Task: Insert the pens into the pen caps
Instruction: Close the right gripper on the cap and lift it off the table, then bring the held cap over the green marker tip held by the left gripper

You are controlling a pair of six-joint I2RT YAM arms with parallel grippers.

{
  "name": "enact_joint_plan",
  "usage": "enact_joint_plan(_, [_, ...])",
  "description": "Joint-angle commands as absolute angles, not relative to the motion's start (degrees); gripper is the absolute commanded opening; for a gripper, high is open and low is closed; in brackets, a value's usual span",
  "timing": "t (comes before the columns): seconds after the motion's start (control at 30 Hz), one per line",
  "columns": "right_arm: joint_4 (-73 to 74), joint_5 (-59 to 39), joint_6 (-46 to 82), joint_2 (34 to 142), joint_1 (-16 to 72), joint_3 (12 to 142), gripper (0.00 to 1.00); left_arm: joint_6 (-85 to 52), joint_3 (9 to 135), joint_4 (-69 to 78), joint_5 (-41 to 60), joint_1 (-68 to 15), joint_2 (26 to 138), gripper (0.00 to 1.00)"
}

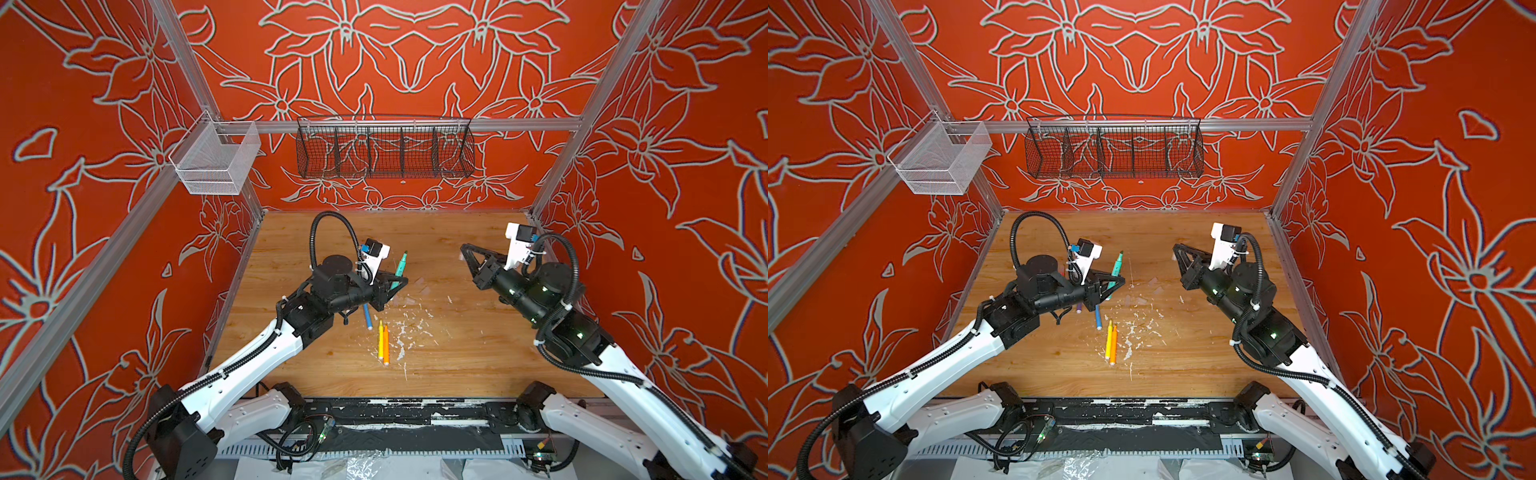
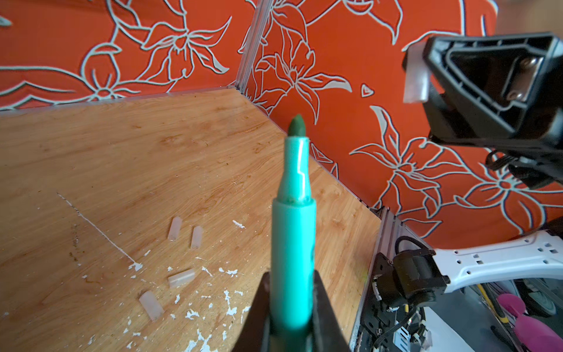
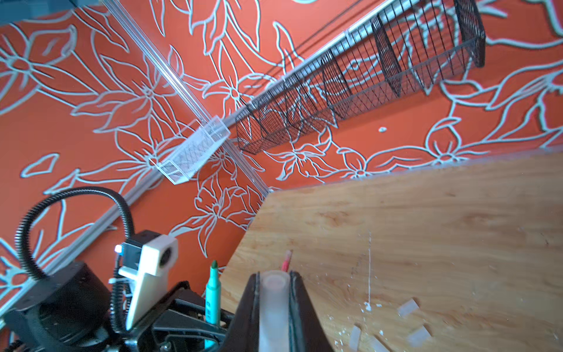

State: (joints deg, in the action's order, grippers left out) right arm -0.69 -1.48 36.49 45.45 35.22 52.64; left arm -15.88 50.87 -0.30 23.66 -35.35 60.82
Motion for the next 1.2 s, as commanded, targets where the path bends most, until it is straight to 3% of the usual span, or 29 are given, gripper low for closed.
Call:
enact_joint_plan(0.0, [4.34,-3.32,37.68,46.26,35.40,51.54,0.00,-15.54,52.60,1.72,26.65,-36.18,61.28,0.00])
enact_joint_plan(0.23, [9.49,-8.28,39.83,52.51,36.48,53.70,0.00,-13.02,53.70,1.12,25.43,-40.07,62.29,0.00])
enact_joint_plan(0.7, [24.21,-3.22,41.39,53.64,43.18,46.42,0.00,-13.80,53.09,3.03,21.30,-41.92,62.86,0.00])
enact_joint_plan(1.17, [28.21,-1.07,41.13,56.12,45.26,46.15,0.00,-13.88,53.01,3.08,21.16,-41.92,62.78,0.00])
